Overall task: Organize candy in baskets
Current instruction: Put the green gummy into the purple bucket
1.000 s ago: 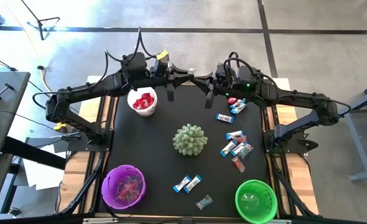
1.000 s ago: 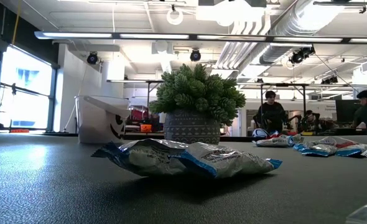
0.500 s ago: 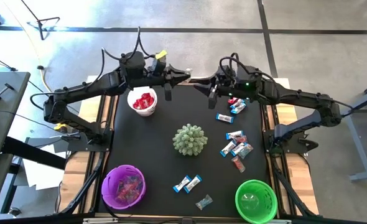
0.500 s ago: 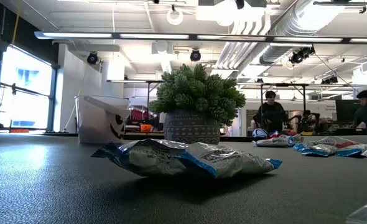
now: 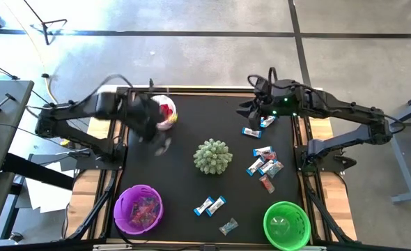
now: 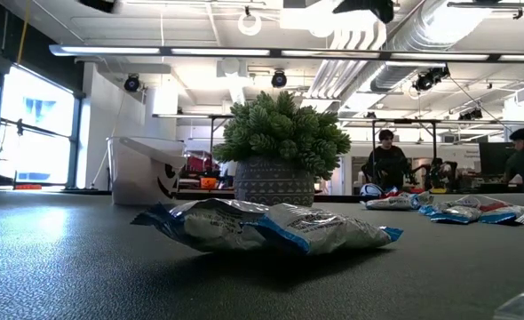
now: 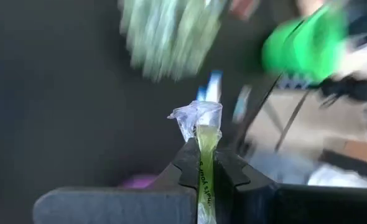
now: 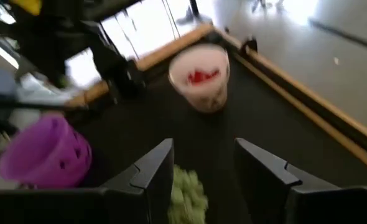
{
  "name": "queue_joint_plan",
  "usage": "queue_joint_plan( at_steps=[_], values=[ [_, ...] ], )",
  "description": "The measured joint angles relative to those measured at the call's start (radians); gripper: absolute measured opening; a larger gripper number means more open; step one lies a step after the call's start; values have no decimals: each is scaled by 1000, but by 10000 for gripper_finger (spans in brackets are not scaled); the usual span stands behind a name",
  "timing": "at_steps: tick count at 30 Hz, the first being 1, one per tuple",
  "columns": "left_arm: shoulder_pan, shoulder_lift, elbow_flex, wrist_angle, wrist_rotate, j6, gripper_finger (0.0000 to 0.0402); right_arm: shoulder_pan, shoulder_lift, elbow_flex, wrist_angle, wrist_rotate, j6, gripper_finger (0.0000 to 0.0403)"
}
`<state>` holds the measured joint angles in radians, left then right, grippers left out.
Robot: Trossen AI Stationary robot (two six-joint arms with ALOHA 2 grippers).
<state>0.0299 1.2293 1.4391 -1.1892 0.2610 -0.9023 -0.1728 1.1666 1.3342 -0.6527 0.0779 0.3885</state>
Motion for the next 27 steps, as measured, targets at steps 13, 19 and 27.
queue_joint_plan(
  at_steps=[13,19,27],
  values=[
    [-593,116,0,-58,-220,-774,10,19,-1,0,-216,0,23,162],
    [-669,199,0,-251,-228,-869,27,18,-1,0,-234,-7,23,162],
    [-701,243,0,-216,-184,-903,56,19,-1,0,-260,-26,13,162]
  ],
)
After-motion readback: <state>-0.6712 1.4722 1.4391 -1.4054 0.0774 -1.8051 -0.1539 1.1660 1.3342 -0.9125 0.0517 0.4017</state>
